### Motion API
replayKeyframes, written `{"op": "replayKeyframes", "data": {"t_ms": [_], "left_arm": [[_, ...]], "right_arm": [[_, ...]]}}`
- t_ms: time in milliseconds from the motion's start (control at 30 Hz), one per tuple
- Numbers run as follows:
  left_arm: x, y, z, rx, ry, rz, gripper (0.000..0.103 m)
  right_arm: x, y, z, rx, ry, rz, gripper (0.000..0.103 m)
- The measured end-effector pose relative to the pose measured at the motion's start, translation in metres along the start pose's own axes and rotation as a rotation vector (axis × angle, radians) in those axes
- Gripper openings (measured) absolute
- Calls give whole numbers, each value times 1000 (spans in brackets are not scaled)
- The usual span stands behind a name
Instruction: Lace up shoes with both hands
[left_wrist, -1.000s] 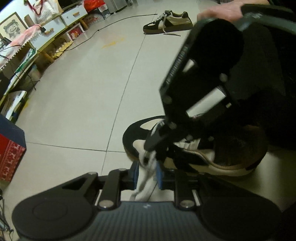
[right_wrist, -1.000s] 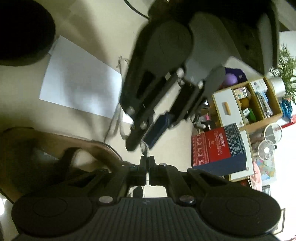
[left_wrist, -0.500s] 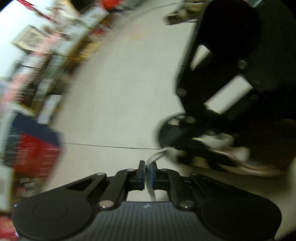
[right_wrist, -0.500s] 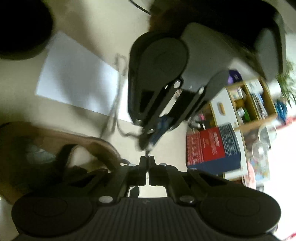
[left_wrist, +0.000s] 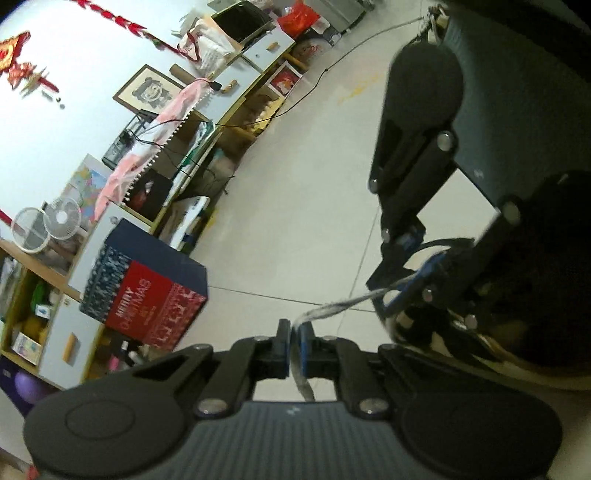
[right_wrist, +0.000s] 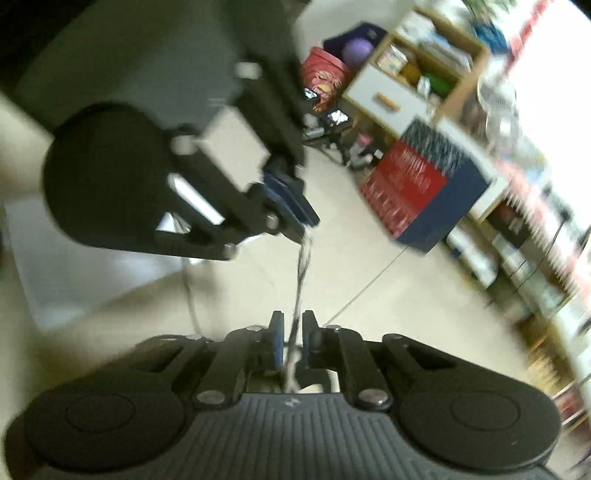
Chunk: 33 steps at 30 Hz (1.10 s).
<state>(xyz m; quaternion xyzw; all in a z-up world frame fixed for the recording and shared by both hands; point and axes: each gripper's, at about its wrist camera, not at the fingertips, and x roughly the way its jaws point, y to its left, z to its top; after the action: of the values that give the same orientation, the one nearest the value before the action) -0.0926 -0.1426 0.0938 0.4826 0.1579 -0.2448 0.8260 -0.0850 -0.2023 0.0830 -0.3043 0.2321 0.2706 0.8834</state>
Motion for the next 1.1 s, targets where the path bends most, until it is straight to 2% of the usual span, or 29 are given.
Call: {"op": "replayKeyframes", "data": {"t_ms": [133,200,267,300,433,533,667,767,833,967,1000,1033,1100], "left_arm": [[-6,1,-7,36,-19,-7,6],[-7,1,-7,47,-24,-6,6],[-5,3,-7,43,-24,-8,6],[-5,3,-7,34,-24,-10,5],[-6,6,-11,12,-14,-24,5],[-10,12,-15,-12,-3,-56,6],[-21,36,-25,-81,19,-178,10],[-22,69,-36,-211,42,-315,13],[-15,86,-42,-293,50,-396,13],[-4,91,-40,-211,7,-455,17],[-2,92,-39,-187,-12,-485,23],[-1,92,-36,-164,-29,-518,36],[1,90,-31,-104,-67,-595,43]], "right_arm": [[10,-28,-4,150,45,132,18],[17,-36,-1,204,63,177,9],[25,-39,7,207,64,179,7],[29,-39,12,205,63,177,3],[27,-31,22,173,12,182,2],[27,-24,28,93,-7,199,2],[25,-22,37,14,-13,222,2],[21,-24,43,-46,-20,252,2],[16,-20,44,-123,-33,239,2],[6,-5,40,-330,-53,197,3],[4,-2,39,-377,-54,199,2],[0,2,39,-421,-55,206,3],[-7,10,37,-505,-59,220,3]]}}
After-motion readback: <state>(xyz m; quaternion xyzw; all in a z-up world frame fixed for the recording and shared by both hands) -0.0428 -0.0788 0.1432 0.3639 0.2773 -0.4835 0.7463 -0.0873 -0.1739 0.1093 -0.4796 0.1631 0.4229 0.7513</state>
